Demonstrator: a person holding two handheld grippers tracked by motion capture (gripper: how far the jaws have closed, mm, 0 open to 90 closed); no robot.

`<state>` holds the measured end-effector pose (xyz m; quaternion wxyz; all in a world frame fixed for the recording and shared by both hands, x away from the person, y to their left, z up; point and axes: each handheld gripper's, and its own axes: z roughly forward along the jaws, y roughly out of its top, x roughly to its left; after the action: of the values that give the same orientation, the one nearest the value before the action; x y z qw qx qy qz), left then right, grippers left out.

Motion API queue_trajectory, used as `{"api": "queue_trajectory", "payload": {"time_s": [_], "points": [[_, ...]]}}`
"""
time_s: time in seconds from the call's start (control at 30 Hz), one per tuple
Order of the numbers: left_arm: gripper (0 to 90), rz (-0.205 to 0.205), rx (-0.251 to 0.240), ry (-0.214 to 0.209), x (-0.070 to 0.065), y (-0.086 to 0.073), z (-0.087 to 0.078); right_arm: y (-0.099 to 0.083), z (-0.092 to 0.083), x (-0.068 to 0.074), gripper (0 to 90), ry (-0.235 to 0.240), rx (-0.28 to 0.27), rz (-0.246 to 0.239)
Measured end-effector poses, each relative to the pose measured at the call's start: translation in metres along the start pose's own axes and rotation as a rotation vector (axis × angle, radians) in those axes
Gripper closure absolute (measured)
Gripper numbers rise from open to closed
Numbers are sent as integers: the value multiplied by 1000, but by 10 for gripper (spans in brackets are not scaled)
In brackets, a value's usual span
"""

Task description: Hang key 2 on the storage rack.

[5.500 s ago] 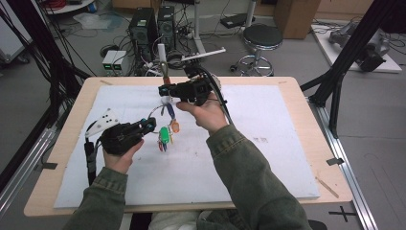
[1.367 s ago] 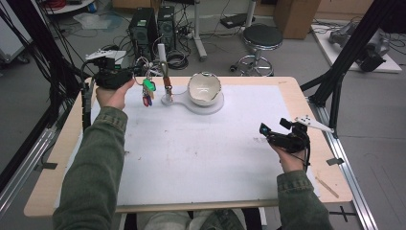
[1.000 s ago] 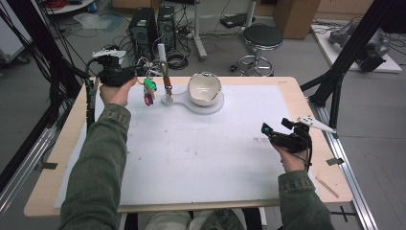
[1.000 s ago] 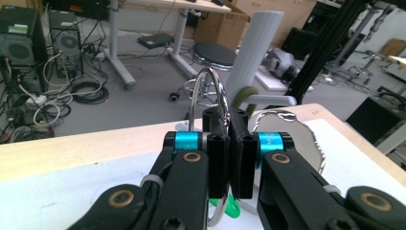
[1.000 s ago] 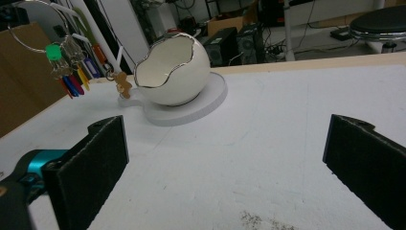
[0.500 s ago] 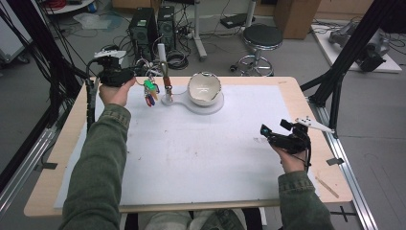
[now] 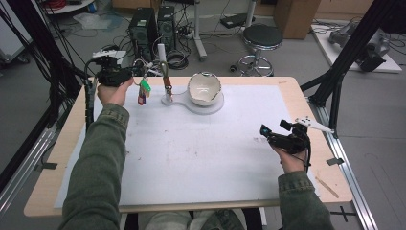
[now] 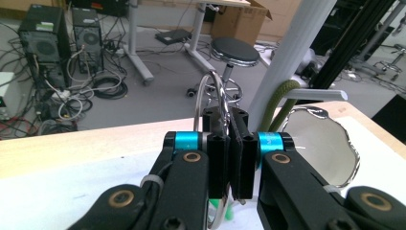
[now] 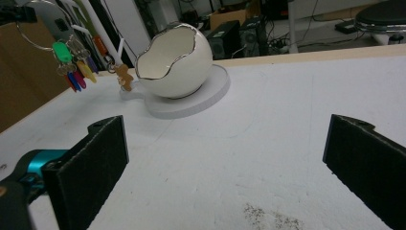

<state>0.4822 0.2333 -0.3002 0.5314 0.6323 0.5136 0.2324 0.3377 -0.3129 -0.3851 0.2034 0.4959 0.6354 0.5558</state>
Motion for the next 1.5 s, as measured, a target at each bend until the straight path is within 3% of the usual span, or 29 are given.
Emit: {"api": "queue_trajectory", "payload": {"time_s": [0.57,0.87,1.0,1.13,1.23,1.3,1.5], "points": [[868,39,61,-36,-16,-12,25,-2,-1,-3,6,-2,-2,16],[864,39,125,-23,-22,-22,40,-2,-1,-4,6,-4,-5,23],[851,58,144,-21,-25,-26,43,-2,-1,-5,6,-6,-2,23],[579,17,113,-10,-22,-25,37,-2,-1,-4,6,-6,-1,19],[448,-17,140,-17,-17,-24,33,-2,-1,-4,6,-9,-2,21],[376,-40,129,-24,-14,-27,30,-2,-1,-4,6,-10,-4,17],[70,-72,134,31,-6,-36,22,-3,0,-4,6,-8,0,14]]}}
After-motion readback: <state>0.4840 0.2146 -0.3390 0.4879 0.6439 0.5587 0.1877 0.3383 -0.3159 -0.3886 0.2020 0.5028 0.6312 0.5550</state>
